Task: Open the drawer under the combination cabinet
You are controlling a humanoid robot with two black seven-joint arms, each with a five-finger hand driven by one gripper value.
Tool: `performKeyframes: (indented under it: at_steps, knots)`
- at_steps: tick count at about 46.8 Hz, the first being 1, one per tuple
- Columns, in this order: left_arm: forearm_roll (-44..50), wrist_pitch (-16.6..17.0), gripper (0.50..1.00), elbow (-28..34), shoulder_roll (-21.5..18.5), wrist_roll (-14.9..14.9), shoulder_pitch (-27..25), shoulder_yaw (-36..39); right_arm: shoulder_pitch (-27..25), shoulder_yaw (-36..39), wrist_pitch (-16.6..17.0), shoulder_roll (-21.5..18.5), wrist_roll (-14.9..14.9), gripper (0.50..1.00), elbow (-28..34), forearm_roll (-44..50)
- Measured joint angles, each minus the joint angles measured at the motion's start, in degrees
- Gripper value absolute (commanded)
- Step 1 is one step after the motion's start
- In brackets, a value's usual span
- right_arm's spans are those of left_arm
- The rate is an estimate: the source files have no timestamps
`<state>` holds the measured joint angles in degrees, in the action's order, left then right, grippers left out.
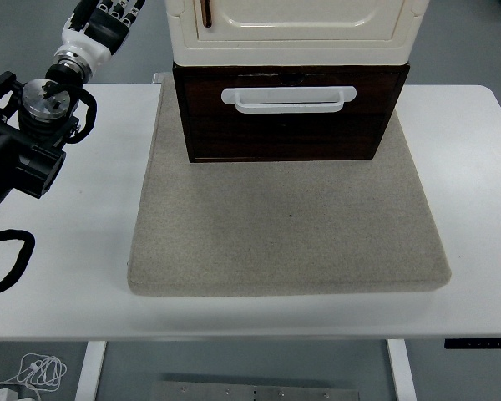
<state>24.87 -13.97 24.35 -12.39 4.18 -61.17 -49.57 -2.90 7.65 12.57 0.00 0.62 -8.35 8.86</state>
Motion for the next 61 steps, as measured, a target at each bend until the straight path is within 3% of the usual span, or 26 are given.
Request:
performKeyframes:
  at_steps: [38, 52, 61]
  knots:
    - [0.53, -0.10, 1.000, -1.38, -2.62, -0.04, -0.70, -0.06, -0.01, 0.00, 0.00, 0.00, 0.00, 0.926, 0.00, 0.02]
    - [-0.30, -2.60, 1.000, -1.41, -2.97, -0.17, -1.26, 0.14, 0.01, 0.00, 0.00, 0.00, 0.00, 0.926, 0.00, 0.02]
    - [-3.40, -2.42, 1.000, -1.38, -3.30, -0.31, -2.33, 0.15, 0.00, 0.00, 0.00, 0.00, 0.00, 0.926, 0.00, 0.02]
